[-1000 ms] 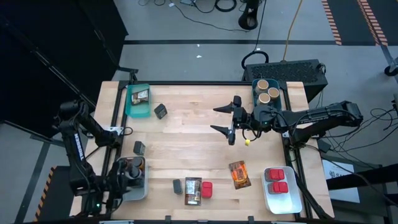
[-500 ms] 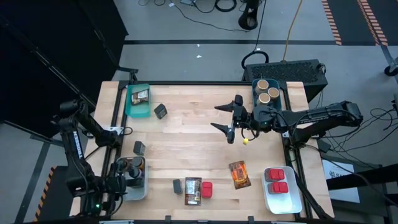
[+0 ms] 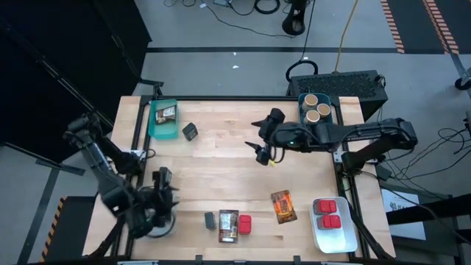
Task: Sort spices by type
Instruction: Put the right brown seasoning pack into the light green bin
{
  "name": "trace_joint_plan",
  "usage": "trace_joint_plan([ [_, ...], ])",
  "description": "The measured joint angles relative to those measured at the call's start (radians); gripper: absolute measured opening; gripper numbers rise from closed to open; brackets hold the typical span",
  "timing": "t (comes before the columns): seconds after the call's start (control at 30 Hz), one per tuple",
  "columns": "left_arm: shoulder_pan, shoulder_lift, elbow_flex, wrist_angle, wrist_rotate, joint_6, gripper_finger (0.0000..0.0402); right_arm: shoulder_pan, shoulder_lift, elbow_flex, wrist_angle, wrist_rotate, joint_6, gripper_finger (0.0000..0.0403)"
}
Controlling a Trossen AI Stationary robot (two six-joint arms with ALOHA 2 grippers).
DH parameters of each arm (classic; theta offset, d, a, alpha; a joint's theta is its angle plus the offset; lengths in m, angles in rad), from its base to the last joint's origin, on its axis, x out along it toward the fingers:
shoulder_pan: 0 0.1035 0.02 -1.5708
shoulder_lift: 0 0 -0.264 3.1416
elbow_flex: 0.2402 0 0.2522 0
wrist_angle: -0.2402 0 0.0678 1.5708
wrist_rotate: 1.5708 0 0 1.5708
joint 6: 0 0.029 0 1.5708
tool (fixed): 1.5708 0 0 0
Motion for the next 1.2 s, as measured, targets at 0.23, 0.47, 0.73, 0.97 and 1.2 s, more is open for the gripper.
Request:
trace_joint_plan([
  [0.23,0.208,-0.07,-0.002,-0.032,0.008,0.196,0.0202,-0.009,-0.001,0.071,-0.271,-0.003,0.037,0.0312],
  [0.47,0.376,-0.167,-0.021,-0.009,0.041,0.274,0.0202,-0.009,-0.111,-0.151,-0.138,-0.004,0.074,0.0312],
  [0.73,0.338,-0.162,-0.022,0.209,0.307,0.353,0.0203,0.046,-0.178,-0.335,0.025,-0.01,0.16,0.0312],
  [0.97,0.327,-0.155,-0.022,0.223,0.295,0.344,0.0203,0.167,-0.161,-0.301,0.045,-0.011,0.176,0.0312],
  [1.2,0.327,-0.155,-0.022,0.224,0.223,0.344,0.0203,0.235,-0.159,-0.287,-0.169,-0.092,0.603,0.0312],
])
